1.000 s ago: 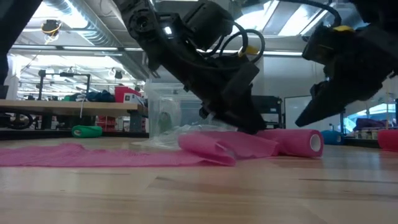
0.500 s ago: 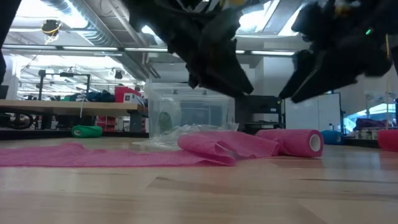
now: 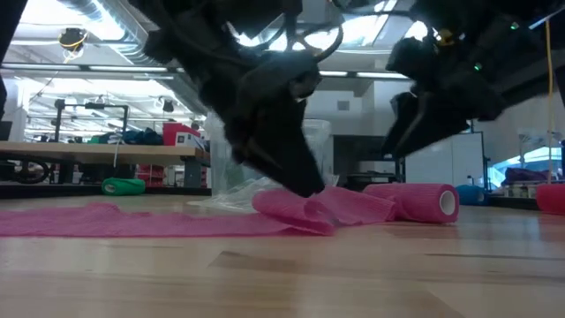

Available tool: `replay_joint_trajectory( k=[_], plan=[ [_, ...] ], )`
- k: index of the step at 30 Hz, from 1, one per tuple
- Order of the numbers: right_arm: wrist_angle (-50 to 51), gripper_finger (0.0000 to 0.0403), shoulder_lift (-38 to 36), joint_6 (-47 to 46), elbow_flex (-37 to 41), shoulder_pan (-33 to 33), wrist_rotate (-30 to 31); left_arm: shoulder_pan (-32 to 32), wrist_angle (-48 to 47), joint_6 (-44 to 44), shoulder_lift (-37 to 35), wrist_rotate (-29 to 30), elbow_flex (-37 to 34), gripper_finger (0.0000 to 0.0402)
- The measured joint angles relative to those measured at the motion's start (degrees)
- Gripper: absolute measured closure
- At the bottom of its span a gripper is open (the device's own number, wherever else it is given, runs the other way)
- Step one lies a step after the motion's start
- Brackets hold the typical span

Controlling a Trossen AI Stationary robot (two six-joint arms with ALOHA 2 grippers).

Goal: Roll bandage
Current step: Roll the pink bandage

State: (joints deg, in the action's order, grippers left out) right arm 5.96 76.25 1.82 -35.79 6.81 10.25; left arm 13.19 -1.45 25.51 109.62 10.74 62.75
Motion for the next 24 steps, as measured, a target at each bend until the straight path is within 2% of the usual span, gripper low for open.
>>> replay_joint_trajectory(
  k=[8, 14, 17, 24],
  plan=[
    [-9.0, 0.0139, 6.2, 1.5, 0.0, -0.2, -0.6, 1.2, -3.0, 8.6, -0.2, 0.6, -3.2, 0.0244],
    [-16.8, 0.0139, 12.2, 1.2, 0.0, 0.0, -6.3, 1.8, -3.6, 8.6, -0.2, 0.8, -3.3, 0.0244],
    [-17.0, 0.0139, 13.6, 1.2, 0.0, 0.0, -7.2, 1.8, -3.8, 8.7, -0.2, 0.6, -3.3, 0.0244],
    [-2.9, 0.0139, 11.5, 3.6, -0.4, 0.0, 3.5, 2.7, -8.0, 9.4, -0.2, 0.4, -3.3, 0.0244]
  ],
)
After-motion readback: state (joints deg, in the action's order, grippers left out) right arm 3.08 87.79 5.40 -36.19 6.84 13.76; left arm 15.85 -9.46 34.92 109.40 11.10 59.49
